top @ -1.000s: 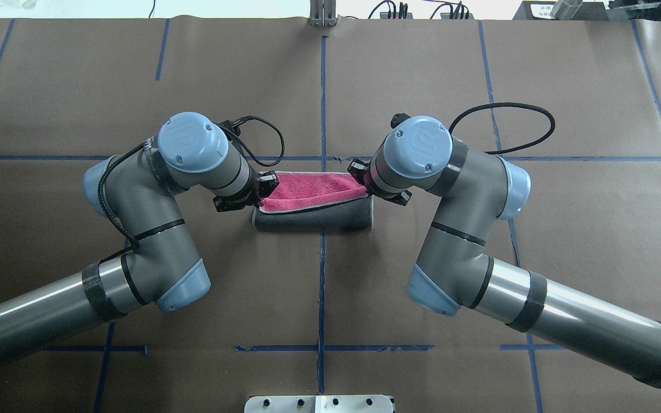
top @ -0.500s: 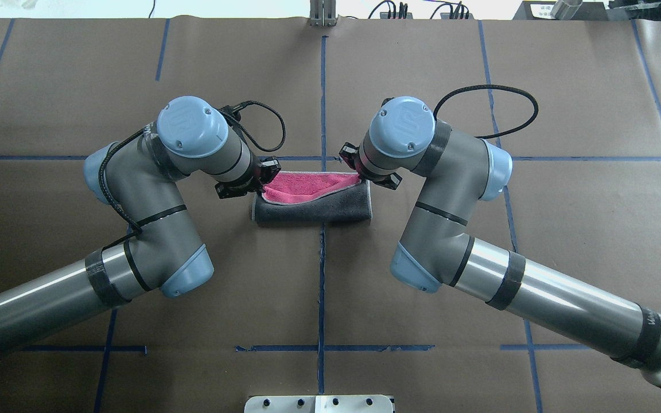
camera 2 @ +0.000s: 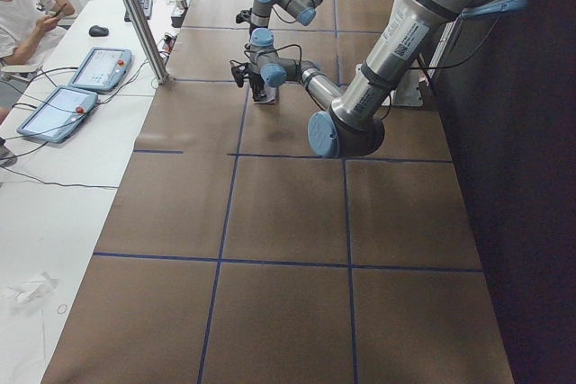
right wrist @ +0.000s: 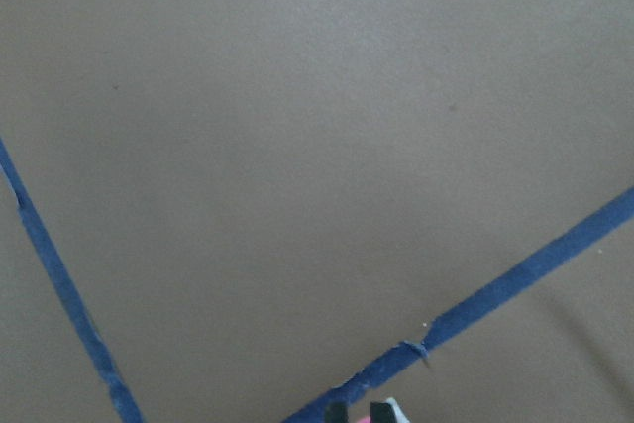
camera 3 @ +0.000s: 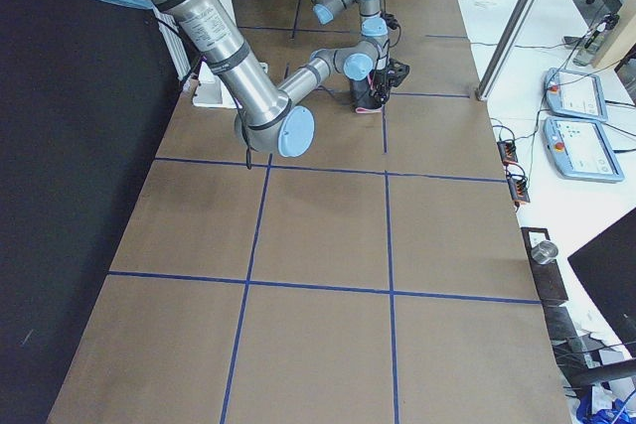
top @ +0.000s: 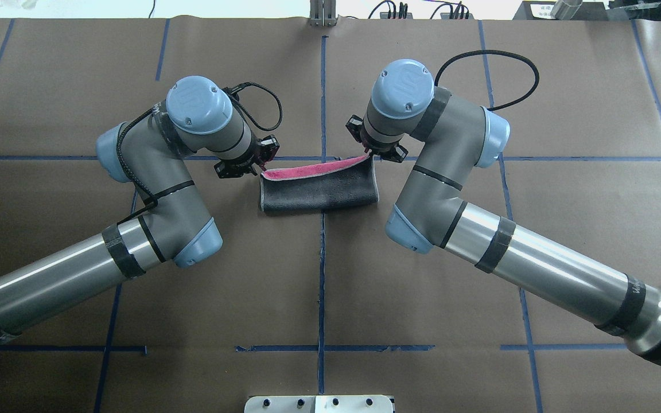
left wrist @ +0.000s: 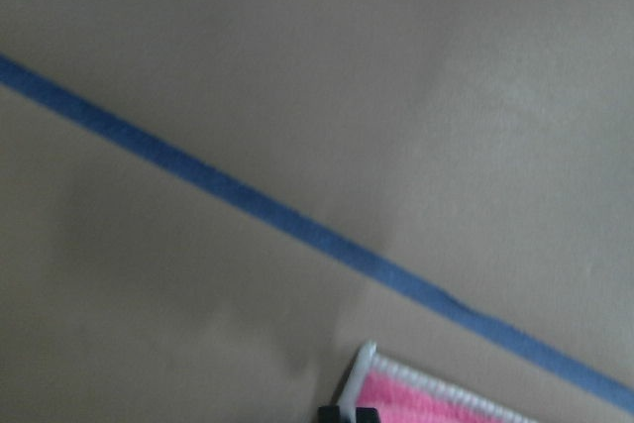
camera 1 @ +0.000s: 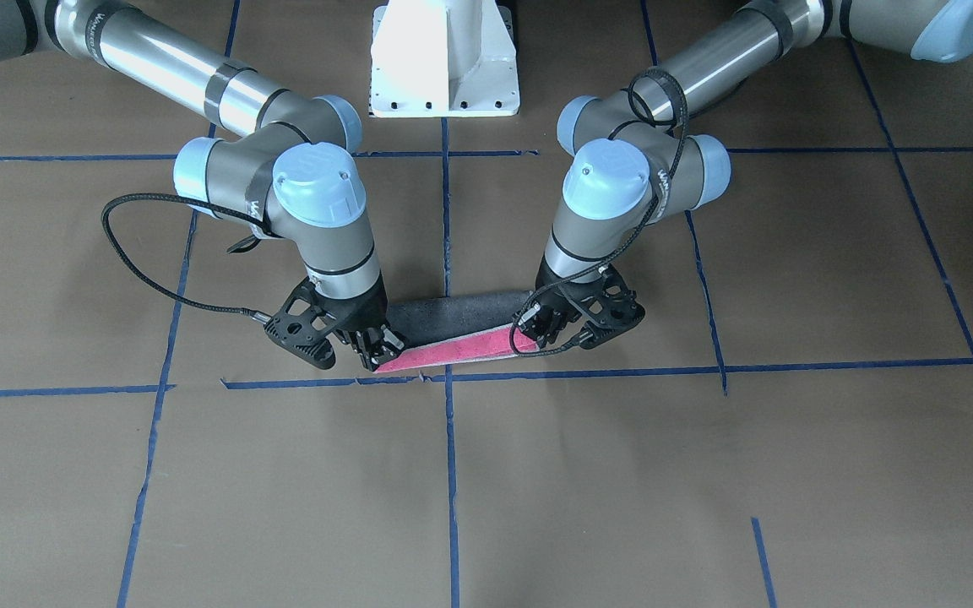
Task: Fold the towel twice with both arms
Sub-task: 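Raise the right gripper away while the left gripper moves to the strip's end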
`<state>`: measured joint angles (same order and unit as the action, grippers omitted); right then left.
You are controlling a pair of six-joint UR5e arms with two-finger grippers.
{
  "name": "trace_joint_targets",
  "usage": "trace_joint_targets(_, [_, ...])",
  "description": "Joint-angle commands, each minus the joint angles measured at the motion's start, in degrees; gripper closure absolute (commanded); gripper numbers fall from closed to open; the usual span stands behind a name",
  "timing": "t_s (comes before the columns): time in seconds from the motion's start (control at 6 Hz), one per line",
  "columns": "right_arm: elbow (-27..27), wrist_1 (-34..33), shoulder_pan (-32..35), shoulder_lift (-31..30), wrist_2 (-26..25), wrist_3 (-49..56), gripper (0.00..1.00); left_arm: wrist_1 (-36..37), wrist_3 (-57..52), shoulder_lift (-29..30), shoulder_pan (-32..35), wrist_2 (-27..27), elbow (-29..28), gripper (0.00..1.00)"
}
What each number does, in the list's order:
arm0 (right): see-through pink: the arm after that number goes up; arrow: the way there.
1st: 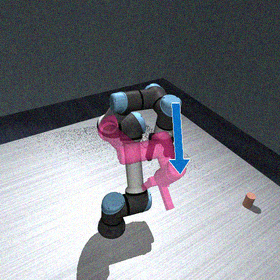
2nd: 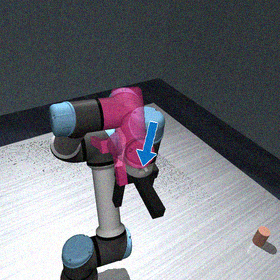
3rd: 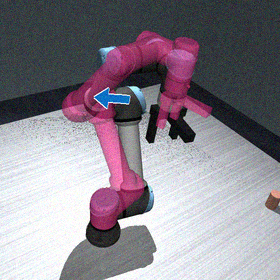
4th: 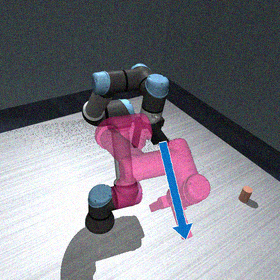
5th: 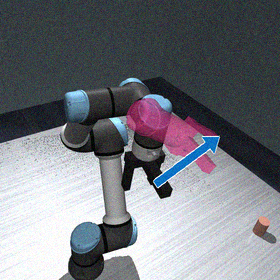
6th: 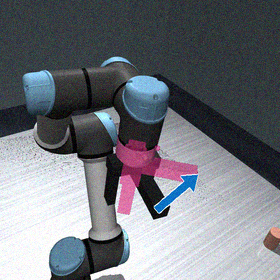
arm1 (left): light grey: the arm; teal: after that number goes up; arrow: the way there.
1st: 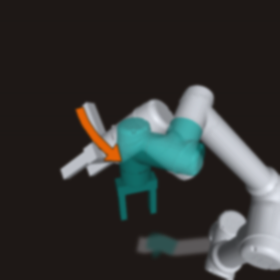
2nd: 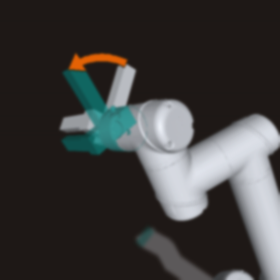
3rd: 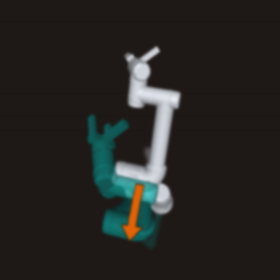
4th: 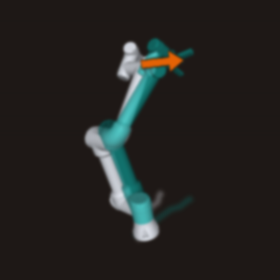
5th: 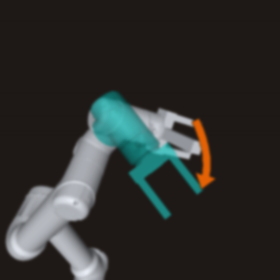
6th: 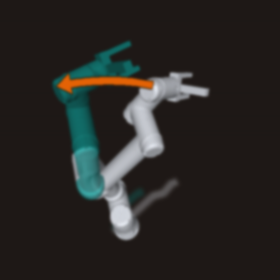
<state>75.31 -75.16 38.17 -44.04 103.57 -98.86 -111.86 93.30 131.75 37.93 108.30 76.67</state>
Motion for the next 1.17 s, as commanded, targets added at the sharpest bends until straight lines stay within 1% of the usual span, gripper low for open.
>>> trace_joint_targets(0.0, [-3.6, 2.5, 1.8, 1.7, 0.2, 0.3, 0.0, -2.2, -0.4, 0.4, 1.3, 0.1, -1.5, 0.0])
trace_joint_targets(0.17, [-4.8, 2.6, 3.6, 1.8, 1.2, 1.7, 0.0, -2.2, -0.5, 0.4, 2.5, 0.7, -1.2, 0.0])
trace_joint_targets(0.33, [-4.7, 2.5, 6.7, 1.8, 7.3, 6.6, 0.0, -2.2, 0.1, 0.5, 2.9, 5.3, -0.7, 0.0])
trace_joint_targets(0.5, [-4.7, 1.8, 9.5, 1.5, 12.9, 10.1, 0.0, -1.4, 3.5, -0.3, 2.9, 8.8, 2.0, 0.0])
trace_joint_targets(0.67, [-4.6, 0.2, 11.2, 1.2, 15.0, 13.3, 0.0, -1.3, 7.6, -1.0, 2.2, 9.6, 4.8, 0.0])
trace_joint_targets(0.83, [-3.9, -3.8, 12.1, 1.2, 16.1, 17.3, 0.0, -1.3, 12.1, -1.2, 0.7, 9.3, 6.4, 0.0])
trace_joint_targets(1.0, [-1.9, -10.1, 13.4, 1.2, 16.9, 24.4, 0.0, 0.4, 14.7, -1.6, -1.6, 7.9, 6.5, 0.07])
